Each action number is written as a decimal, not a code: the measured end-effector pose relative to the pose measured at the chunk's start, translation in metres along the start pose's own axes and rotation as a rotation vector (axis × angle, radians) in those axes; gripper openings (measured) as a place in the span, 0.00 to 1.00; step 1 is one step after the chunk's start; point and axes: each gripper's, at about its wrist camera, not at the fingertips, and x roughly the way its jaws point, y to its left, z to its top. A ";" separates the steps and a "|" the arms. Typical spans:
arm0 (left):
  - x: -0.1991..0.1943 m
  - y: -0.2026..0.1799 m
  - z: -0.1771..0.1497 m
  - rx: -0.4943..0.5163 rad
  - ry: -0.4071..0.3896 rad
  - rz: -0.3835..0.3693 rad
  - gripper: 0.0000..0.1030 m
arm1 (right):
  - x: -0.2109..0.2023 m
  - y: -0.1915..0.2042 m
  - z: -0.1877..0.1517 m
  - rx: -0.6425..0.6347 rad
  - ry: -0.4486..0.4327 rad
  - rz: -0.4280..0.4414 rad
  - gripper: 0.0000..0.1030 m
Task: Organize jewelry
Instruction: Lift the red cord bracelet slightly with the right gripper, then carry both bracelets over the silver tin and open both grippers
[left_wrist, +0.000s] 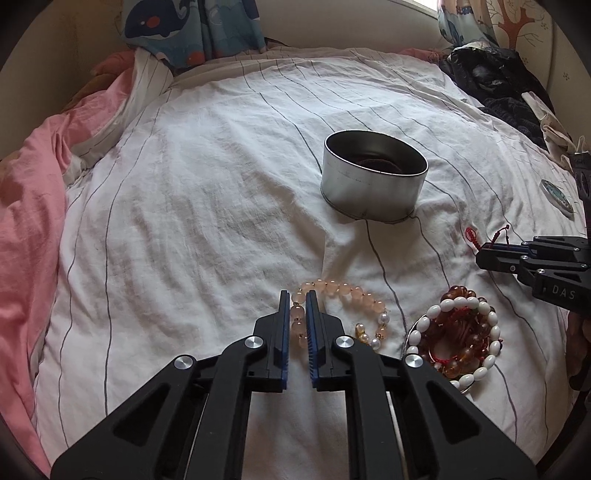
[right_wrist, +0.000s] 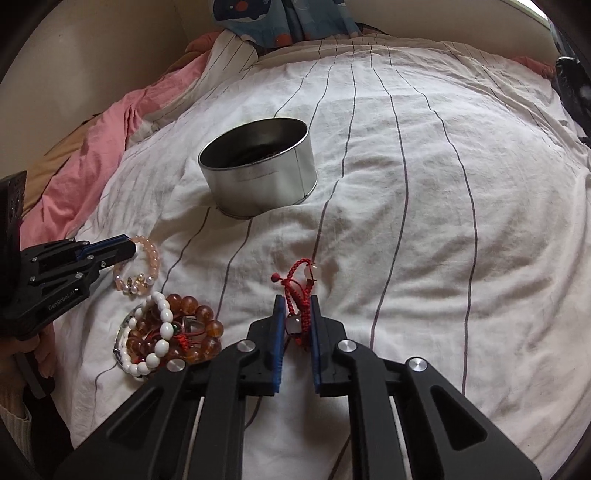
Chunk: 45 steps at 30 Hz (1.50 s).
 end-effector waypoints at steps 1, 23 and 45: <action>-0.002 0.000 0.000 0.000 -0.010 -0.002 0.08 | -0.001 -0.001 0.001 0.006 -0.007 0.011 0.12; -0.049 -0.019 0.052 0.024 -0.156 -0.102 0.07 | -0.031 -0.001 0.026 0.052 -0.146 0.114 0.12; 0.017 -0.024 0.101 -0.017 -0.062 -0.011 0.55 | -0.001 0.012 0.104 -0.041 -0.154 0.110 0.13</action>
